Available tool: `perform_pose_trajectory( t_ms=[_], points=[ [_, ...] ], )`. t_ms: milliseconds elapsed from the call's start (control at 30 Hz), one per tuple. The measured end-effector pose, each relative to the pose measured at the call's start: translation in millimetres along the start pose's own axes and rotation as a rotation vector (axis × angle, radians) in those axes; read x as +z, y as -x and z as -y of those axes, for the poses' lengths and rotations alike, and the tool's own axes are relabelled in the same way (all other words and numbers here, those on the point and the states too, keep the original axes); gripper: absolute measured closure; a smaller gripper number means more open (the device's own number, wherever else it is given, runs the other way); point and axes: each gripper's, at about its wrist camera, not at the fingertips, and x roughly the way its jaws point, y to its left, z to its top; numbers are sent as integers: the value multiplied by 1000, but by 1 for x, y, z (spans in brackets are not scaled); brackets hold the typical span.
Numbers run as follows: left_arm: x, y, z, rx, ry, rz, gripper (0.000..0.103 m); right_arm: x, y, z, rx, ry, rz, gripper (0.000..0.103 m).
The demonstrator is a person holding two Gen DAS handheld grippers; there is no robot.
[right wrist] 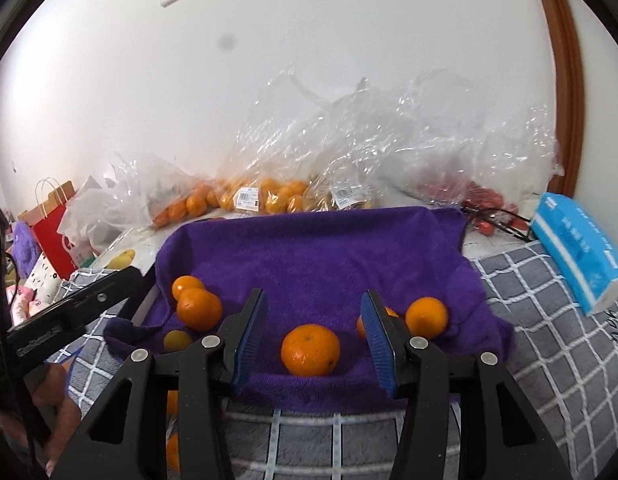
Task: Organize fruits
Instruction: 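Lower the small yellow fruit onto the towel and open the left tool, then move the right tool to a yellow lemon on the bed while the left tool withdraws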
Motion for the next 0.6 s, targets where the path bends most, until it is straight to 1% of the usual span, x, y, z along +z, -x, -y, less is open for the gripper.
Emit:
perform_pose_trajectory(
  t_ms=[67, 133, 233, 333, 400, 433, 533, 600],
  points=[
    [2, 2, -1, -4, -3, 5, 60, -4, 7, -1, -12, -2, -32, 53],
    [3, 5, -2, 12, -8, 21, 60, -8, 10, -1, -10, -12, -75, 53],
    [5, 6, -3, 34, -10, 24, 59, -24, 12, -2, 11, -36, -139, 53],
    [10, 8, 0, 49, -29, 18, 59, -41, 14, -6, 27, -52, -183, 53],
    [12, 14, 1, 56, -23, 6, 56, -50, 16, -10, 52, -57, -214, 54],
    [13, 17, 1, 61, -14, -11, 56, -55, 17, -13, 61, -51, -224, 55],
    [9, 31, -3, 39, 11, -37, 54, -69, 28, -24, 102, -13, -230, 55],
    [3, 40, -7, 51, 10, -45, 51, -75, 30, -31, 125, 18, -236, 55]
  ],
)
